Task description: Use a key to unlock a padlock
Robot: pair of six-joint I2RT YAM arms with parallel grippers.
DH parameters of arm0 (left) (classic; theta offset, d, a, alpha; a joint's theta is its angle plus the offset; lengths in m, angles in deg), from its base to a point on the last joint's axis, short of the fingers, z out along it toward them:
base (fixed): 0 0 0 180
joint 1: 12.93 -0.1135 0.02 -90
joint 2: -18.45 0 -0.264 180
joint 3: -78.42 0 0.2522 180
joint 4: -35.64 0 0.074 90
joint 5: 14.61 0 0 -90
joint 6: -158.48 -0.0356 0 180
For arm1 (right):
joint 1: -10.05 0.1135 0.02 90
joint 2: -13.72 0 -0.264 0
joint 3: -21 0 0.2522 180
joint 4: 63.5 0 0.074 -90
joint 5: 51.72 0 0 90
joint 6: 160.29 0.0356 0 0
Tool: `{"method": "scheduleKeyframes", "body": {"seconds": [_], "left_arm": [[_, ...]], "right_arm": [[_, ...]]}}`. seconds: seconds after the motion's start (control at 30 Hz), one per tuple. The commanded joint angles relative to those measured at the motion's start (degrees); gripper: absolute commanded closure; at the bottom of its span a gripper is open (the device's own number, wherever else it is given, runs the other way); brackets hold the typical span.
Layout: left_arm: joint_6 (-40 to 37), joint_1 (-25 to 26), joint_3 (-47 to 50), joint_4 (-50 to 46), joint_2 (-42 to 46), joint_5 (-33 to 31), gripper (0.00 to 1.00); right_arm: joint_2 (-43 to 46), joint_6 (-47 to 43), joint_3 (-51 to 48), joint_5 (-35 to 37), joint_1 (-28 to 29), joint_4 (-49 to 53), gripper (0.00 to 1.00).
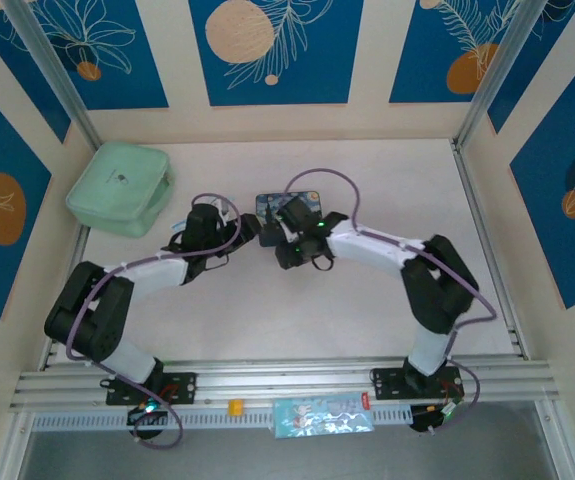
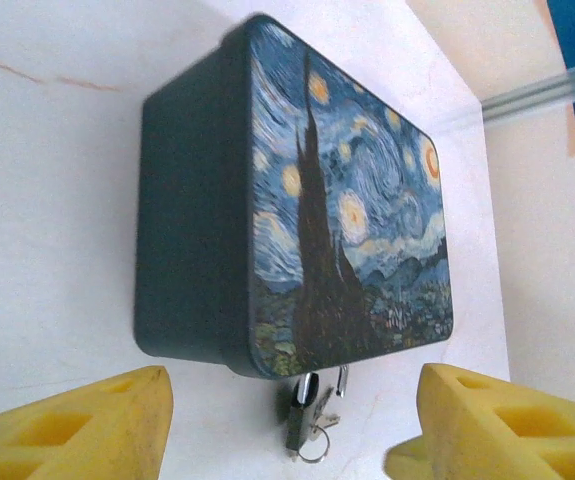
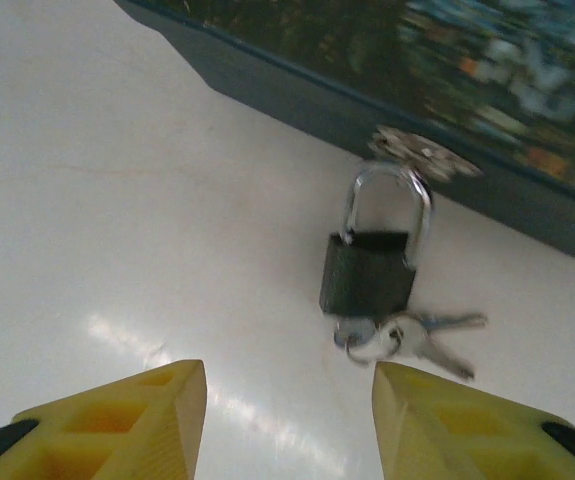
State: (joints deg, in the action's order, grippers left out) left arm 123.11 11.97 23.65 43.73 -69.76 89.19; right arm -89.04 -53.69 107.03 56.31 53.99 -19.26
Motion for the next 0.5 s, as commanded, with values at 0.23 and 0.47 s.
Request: {"method": "scheduleKeyframes", "body": {"seconds": [0.23, 0.47], "left_arm": [[1.86, -1.78, 2.95, 3.09, 0.45, -0.18, 0.36], [3.23, -2.30, 3.13, 5.51, -0.74, 0.70, 0.35]], "right_arm": [[-11.85, 4.14, 9.68, 17.59, 4.04, 9.42, 0.58], [-13.99, 3.79, 9.58, 24.35, 4.55, 8.15, 0.59]]}}
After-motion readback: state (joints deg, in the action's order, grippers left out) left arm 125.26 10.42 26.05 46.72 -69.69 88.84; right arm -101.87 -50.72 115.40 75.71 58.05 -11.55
